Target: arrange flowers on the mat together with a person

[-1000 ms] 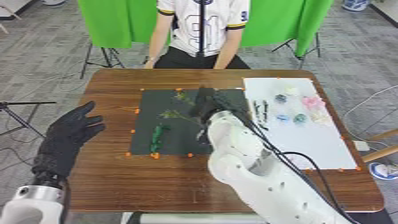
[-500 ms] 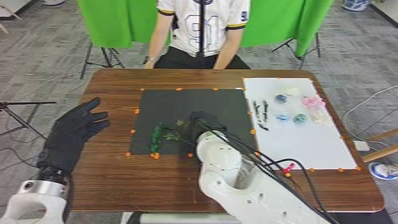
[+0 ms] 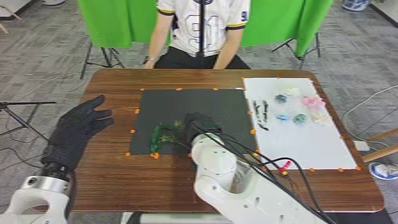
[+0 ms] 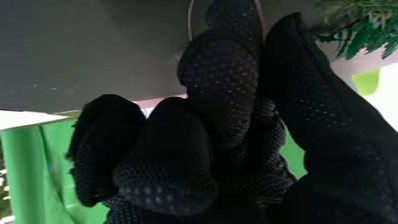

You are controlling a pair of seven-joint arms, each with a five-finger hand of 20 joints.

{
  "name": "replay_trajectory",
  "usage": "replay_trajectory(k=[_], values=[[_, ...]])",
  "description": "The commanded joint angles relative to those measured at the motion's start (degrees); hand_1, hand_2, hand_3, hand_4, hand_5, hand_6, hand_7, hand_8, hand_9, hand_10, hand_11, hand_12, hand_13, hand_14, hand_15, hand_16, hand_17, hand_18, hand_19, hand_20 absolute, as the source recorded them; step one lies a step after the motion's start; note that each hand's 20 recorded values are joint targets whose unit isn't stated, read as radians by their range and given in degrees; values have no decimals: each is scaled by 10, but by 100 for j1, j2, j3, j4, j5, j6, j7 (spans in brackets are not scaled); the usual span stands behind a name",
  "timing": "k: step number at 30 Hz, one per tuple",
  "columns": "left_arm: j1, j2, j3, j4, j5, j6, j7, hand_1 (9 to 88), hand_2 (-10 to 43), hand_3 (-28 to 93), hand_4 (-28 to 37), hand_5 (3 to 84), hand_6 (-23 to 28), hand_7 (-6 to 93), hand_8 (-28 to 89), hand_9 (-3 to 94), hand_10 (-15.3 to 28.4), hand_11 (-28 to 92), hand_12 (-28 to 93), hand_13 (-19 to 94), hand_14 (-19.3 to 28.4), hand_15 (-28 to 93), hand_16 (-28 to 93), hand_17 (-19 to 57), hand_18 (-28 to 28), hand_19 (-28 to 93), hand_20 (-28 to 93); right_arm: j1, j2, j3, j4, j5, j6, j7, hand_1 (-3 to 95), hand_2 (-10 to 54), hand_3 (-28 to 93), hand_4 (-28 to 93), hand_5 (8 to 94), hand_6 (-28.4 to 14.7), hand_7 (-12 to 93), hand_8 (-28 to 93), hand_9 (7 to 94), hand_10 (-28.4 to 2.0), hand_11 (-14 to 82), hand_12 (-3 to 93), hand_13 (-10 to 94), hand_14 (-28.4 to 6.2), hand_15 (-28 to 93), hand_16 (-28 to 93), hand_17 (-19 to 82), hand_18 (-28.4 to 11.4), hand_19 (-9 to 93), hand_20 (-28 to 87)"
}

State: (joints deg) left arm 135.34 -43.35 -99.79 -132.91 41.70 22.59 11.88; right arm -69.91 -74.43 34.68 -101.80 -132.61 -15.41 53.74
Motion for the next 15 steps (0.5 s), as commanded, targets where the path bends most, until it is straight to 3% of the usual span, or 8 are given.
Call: replay_trajectory(k=[1, 8, 15], values=[[169, -44, -67, -9, 22, -14, -30, 253, 54, 799, -252, 343, 81, 174, -119, 322, 198, 354, 92, 223, 253, 623, -132, -77, 224, 559, 74, 76, -15, -81, -92, -171, -24, 92, 450, -65, 637, -202, 937, 13, 279, -134, 937, -95, 497, 180, 937, -34, 709, 173, 703, -162, 932, 247], [247, -73, -95, -38, 10, 33, -12, 253, 54, 800, -251, 344, 81, 174, -119, 322, 198, 353, 91, 222, 254, 624, -133, -77, 224, 559, 73, 175, 61, -145, -146, -219, -104, 138, 419, -65, 598, -192, 937, 1, 215, -124, 937, -99, 460, 183, 937, -20, 684, 180, 710, -145, 932, 214], [298, -47, -81, -52, -5, 89, 90, 254, 54, 800, -252, 343, 81, 175, -119, 322, 198, 355, 92, 223, 254, 624, -133, -76, 224, 560, 74, 239, 120, -80, -321, 39, -180, 131, 403, -68, 565, -193, 937, -5, 196, -115, 937, -101, 447, 182, 937, -15, 674, 187, 713, -135, 932, 199]])
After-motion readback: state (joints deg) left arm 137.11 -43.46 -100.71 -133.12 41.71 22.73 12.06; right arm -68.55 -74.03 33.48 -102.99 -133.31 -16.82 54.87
